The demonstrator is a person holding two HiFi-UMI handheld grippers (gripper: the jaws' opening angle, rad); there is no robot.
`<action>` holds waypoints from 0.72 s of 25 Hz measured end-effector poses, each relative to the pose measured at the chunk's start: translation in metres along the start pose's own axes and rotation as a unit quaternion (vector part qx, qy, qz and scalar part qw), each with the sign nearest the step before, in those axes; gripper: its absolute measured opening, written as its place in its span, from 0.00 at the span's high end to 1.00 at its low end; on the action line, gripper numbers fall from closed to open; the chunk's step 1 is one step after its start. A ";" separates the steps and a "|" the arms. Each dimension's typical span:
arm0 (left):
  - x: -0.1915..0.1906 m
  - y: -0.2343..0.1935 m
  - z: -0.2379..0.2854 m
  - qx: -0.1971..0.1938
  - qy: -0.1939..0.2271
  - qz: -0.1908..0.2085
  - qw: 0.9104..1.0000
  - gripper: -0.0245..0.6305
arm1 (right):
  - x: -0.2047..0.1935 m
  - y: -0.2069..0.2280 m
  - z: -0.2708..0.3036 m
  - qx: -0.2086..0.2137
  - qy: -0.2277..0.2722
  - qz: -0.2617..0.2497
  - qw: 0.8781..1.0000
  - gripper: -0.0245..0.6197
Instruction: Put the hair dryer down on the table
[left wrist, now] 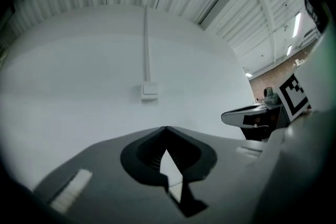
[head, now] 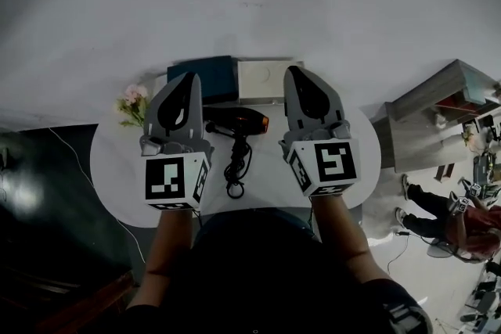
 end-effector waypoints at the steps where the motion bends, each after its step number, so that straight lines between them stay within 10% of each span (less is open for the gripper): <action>1: 0.010 -0.001 0.001 -0.001 0.006 0.003 1.000 0.94 | 0.010 0.001 -0.001 -0.002 0.007 -0.002 1.000 0.94; 18: 0.021 -0.019 -0.024 -0.050 0.029 -0.007 0.998 0.94 | 0.032 -0.036 -0.014 -0.047 0.026 -0.038 0.998 0.94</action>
Point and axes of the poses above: the fingertips, and each gripper's own axes: z forward along the fingers, y to its right, x out of its top, the point moved 5 cm from there along -z, backward along the fingers, and after that the axes turned 5 degrees about x, right-handed, at the moved point
